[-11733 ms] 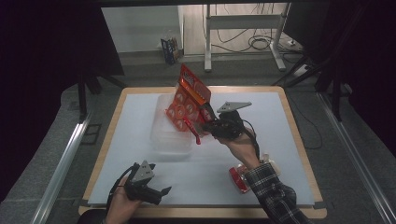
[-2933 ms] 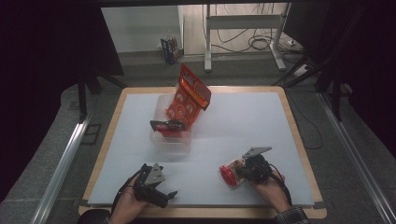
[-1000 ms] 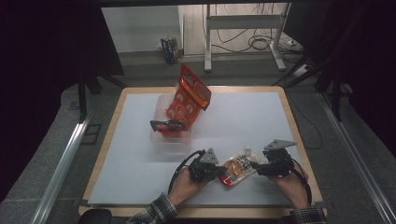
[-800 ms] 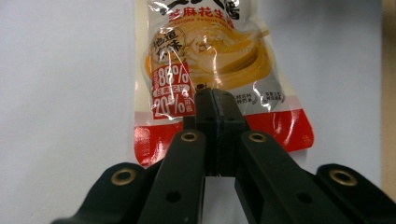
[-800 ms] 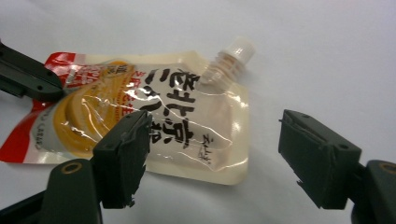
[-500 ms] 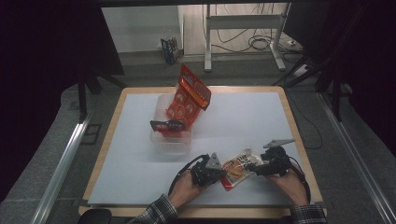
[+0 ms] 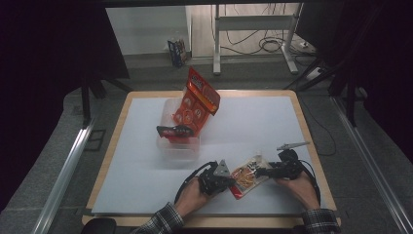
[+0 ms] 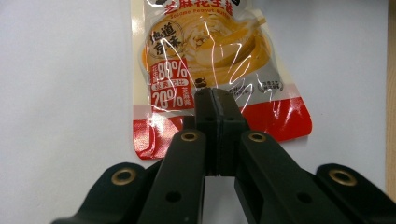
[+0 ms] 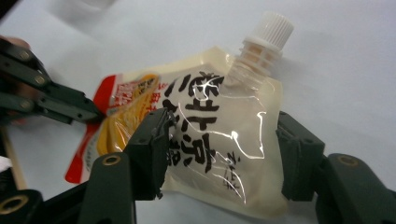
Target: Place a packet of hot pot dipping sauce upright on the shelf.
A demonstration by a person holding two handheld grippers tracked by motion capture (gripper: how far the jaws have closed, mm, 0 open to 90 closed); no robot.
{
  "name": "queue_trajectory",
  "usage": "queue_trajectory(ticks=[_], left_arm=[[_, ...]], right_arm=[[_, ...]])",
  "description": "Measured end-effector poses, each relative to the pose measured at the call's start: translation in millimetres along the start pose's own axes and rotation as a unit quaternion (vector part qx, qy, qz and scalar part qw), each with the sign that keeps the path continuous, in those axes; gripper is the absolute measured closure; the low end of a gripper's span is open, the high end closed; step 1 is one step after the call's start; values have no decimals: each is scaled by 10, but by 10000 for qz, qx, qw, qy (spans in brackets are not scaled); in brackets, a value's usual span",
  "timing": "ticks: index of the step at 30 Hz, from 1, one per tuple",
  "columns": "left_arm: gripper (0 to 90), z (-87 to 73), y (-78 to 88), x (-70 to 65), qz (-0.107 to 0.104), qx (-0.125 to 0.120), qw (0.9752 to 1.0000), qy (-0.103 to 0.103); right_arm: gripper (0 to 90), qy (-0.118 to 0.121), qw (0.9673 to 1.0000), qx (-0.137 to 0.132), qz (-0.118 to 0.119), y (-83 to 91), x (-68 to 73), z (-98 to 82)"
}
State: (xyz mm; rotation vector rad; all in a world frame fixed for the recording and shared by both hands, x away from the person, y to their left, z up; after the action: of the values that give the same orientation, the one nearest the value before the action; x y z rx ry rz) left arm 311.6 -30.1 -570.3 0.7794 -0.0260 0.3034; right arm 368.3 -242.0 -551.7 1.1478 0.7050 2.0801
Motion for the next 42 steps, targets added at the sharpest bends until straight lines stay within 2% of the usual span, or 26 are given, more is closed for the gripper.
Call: queue_trajectory(ticks=[4,7,10,13,14,18,22,28,33,35,42], left_arm=[[900,-3,0,2,-1,-15,10000,-3],[900,-3,-1,2,-13,-18,10000,5],[900,-5,0,2,-15,-33,10000,31],[900,-9,-2,3,-41,-126,9998,136],[900,-20,7,15,-58,-76,9999,66],[900,-27,21,21,-103,-88,9998,138],[889,-47,63,23,-26,-106,9998,153],[760,-124,184,38,83,-126,9995,285],[634,-221,386,67,87,-304,9985,455],[557,-246,459,60,130,-374,9980,488],[302,-366,692,41,346,-364,9978,422]], right_arm=[[465,-8,10000,16,85,-19,-8,21],[541,-109,9990,149,404,-77,19,11],[672,180,9995,208,182,-108,96,13],[786,327,9994,62,132,-65,162,35],[810,369,9992,29,143,-46,188,41],[845,519,9985,-101,115,25,311,70],[855,673,9973,-192,222,106,440,95],[862,837,9953,-386,311,203,583,157],[864,958,9932,-586,303,283,659,238],[864,1024,9922,-639,308,299,694,270],[867,1226,9895,-703,313,321,824,354]])
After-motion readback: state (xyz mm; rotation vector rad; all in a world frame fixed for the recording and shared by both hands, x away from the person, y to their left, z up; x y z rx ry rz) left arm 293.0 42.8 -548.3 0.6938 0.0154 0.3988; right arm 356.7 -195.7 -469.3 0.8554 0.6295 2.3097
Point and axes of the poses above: each handheld gripper's, and its own axes: y roughly backward along the jaws, z roughly out of its top, x roughly to its left, the point moved 5 cm from there along -y, roughly forward along the jaws, and after that the axes turned 15 degrees about -y, right-handed, at the moved point
